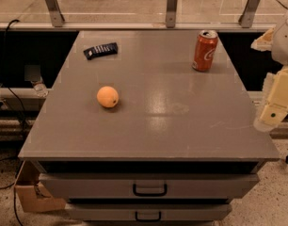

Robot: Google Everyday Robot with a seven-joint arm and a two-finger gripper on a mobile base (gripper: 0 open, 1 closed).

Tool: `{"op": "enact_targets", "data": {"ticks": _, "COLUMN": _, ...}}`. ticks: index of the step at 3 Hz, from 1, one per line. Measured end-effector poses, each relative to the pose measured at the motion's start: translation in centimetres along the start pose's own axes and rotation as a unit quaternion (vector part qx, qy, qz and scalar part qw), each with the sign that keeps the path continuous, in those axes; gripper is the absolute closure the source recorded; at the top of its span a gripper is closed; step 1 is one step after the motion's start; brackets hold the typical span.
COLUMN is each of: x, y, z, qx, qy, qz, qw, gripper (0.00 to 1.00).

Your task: Pick coke can

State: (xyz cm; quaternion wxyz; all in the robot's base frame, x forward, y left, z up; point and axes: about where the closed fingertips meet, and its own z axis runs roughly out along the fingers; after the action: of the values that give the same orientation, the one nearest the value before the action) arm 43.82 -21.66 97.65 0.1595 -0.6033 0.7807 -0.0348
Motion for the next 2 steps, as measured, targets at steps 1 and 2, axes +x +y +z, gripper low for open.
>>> {"op": "enact_targets", "data": {"ticks": 1, "x": 0.0, "y": 0.0, "z": 0.0, "qx": 0.000, "qy": 0.000, "qz": 0.000, "qw": 1.0000, "gripper": 0.00}}
{"op": "enact_targets", "data": {"ticks": 2, "x": 0.3, "y": -1.3, "z": 0.7, "qx": 0.005, "qy": -0.033, "qz": 0.019, "qw": 0.9993, "gripper": 0.00}}
